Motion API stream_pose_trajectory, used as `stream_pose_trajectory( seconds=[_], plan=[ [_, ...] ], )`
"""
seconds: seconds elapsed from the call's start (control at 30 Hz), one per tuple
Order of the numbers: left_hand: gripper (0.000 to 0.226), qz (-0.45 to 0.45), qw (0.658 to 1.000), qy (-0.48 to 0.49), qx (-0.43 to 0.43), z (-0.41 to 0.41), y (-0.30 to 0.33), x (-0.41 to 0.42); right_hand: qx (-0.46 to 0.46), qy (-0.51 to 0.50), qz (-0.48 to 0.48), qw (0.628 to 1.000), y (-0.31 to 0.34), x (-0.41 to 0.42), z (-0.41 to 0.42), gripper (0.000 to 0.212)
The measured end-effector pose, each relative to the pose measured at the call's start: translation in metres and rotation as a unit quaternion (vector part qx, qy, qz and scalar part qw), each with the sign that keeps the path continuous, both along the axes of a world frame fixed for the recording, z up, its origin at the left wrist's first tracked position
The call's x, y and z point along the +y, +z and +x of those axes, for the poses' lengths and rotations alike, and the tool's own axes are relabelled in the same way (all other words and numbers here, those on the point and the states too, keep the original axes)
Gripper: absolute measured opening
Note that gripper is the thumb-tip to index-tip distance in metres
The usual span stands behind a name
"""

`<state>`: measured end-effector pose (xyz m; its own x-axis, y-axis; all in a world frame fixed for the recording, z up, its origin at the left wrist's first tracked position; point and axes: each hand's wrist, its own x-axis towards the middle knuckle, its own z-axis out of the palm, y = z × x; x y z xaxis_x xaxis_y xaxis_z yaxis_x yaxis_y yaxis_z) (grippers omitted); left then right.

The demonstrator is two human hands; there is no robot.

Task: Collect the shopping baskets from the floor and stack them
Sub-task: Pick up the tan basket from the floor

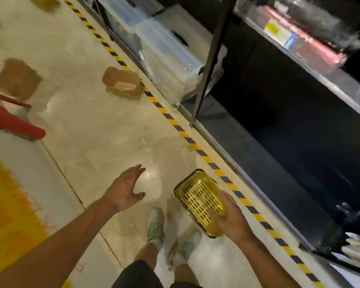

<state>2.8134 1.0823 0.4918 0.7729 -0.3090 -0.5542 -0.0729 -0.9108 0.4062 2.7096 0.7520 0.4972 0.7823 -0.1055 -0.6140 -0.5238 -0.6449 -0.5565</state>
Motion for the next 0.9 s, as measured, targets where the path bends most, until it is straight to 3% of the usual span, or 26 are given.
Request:
stream_pose_trajectory(
  seconds=[0.17,0.5,0.9],
  plan=[
    [0.087,0.015,0.995,0.078,-0.058,0.001,0.048,0.086,-0.038,0.145,-0.030,0.988,0.049,0.074,0.084,0.065],
    [0.087,0.037,0.972,0.216,-0.085,0.000,0.121,0.260,-0.065,0.357,-0.036,0.931,0.117,0.268,0.205,0.067],
    [0.085,0.028,0.976,0.200,-0.081,0.113,0.133,0.330,-0.059,0.353,-0.071,0.931,0.133,0.332,0.309,0.070]
  ],
)
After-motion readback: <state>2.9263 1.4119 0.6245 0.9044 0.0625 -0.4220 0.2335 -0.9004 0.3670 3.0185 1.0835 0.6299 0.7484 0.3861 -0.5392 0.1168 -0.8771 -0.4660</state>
